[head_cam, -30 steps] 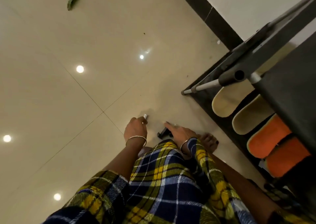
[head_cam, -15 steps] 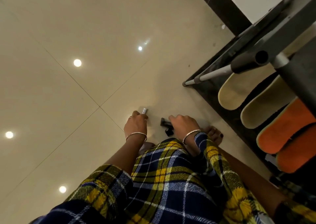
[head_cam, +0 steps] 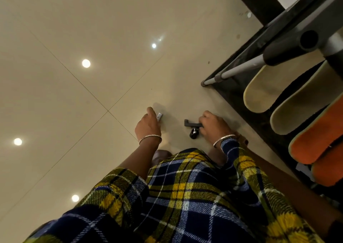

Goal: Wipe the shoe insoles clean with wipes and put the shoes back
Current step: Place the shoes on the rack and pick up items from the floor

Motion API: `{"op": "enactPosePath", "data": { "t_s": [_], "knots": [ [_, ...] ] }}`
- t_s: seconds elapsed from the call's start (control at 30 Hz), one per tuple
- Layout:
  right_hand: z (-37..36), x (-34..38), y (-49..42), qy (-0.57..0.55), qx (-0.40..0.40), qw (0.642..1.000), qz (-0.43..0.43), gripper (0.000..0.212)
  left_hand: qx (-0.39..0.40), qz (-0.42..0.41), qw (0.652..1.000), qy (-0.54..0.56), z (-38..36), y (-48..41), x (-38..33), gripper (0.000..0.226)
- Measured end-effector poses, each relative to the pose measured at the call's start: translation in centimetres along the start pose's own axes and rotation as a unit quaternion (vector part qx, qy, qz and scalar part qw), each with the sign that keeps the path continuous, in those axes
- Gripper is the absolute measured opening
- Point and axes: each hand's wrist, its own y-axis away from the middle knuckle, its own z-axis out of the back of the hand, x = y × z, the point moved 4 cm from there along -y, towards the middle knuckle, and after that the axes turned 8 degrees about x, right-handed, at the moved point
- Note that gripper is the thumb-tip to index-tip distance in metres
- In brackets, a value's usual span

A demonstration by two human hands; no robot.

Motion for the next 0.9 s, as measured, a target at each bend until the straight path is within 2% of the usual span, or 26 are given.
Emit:
{"op": "enactPosePath", "data": {
  "t_s": [0.13, 0.27, 0.4, 0.5, 0.6, 0.67, 0.9],
  "knots": [
    [2.2, -1.1, 0.6, -0.069, -0.004, 0.997, -0.035, 0.019, 0.031, 0.017, 0.998, 0.06, -0.2, 0.6, 0.2, 0.028],
    [5.5, -0.8, 3.1, -0.086, 0.035, 0.992, -0.083, 0.028, 0.042, 0.001, 0.991, 0.125, -0.4, 3.0, -0.2, 0.039],
    [8.5, 1.6, 6.6, -0.077, 0.114, 0.986, -0.09, 0.032, 0.049, 0.005, 0.981, 0.186, 1.0, 6.3, -1.0, 0.029],
    [10.5, 3.6, 8.4, -0.106, 0.126, 0.983, -0.082, 0.036, 0.078, 0.035, 0.956, 0.279, 2.4, 8.0, -0.7, 0.021],
    [13.5, 5.8, 11.2, -0.124, 0.078, 0.987, -0.063, 0.034, 0.096, 0.027, 0.924, 0.368, 5.2, 10.0, -0.2, 0.008],
    [16.0, 7.4, 13.9, -0.137, 0.012, 0.99, -0.043, 0.032, 0.086, 0.006, 0.911, 0.404, 7.8, 11.9, -0.2, 0.003],
    [23.6, 9.8, 25.1, -0.183, -0.175, 0.967, -0.034, 0.028, 0.089, -0.069, 0.851, 0.513, 16.4, 19.3, -1.5, 0.013]
  ]
}}
